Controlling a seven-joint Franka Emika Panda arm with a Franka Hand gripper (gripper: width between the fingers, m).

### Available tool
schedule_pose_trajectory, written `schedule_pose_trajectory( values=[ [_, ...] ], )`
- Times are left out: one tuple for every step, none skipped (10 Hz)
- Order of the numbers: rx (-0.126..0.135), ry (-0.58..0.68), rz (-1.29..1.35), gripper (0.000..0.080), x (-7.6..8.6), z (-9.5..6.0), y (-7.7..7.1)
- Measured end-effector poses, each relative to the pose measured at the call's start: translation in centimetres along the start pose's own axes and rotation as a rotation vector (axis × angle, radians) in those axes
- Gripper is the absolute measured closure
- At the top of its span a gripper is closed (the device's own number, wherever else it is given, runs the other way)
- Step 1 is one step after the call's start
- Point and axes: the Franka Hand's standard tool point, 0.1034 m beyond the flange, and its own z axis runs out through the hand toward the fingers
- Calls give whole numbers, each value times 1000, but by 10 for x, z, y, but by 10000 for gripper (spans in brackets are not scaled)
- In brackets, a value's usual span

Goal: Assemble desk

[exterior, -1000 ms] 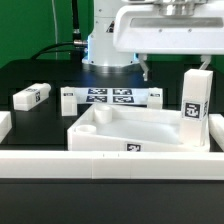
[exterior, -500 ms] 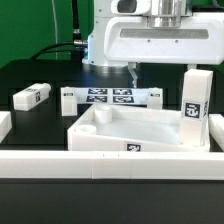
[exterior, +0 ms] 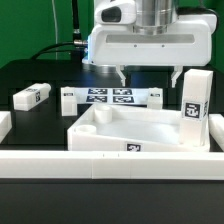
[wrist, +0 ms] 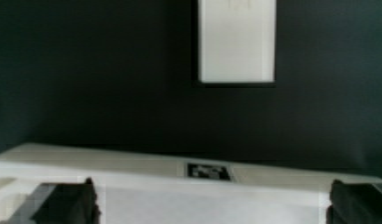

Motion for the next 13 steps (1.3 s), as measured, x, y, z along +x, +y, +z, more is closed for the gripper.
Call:
schedule_pose_trajectory(
  values=[
    [2, -83, 24, 150, -8, 2, -1],
    [0, -153, 24, 150, -7, 2, 0],
    [-1, -184, 27, 150, -4, 3, 0],
    [-4, -256, 31, 150, -10, 5, 1],
    [-8, -283, 40, 150, -8, 12, 3],
    [-14, -333, 46, 150, -17, 20, 1],
    [15, -311, 72, 150, -14, 24, -4],
    [49, -308, 105, 150, -16, 24, -6],
    [84, -310, 141, 150, -15, 23, -6],
    [86, -310, 145, 150, -15, 23, -6],
    [84, -312, 144, 150, -15, 24, -6],
    [84, -313, 145, 150, -15, 25, -5],
    [85, -324, 145, 150, -16, 26, -5]
  ],
)
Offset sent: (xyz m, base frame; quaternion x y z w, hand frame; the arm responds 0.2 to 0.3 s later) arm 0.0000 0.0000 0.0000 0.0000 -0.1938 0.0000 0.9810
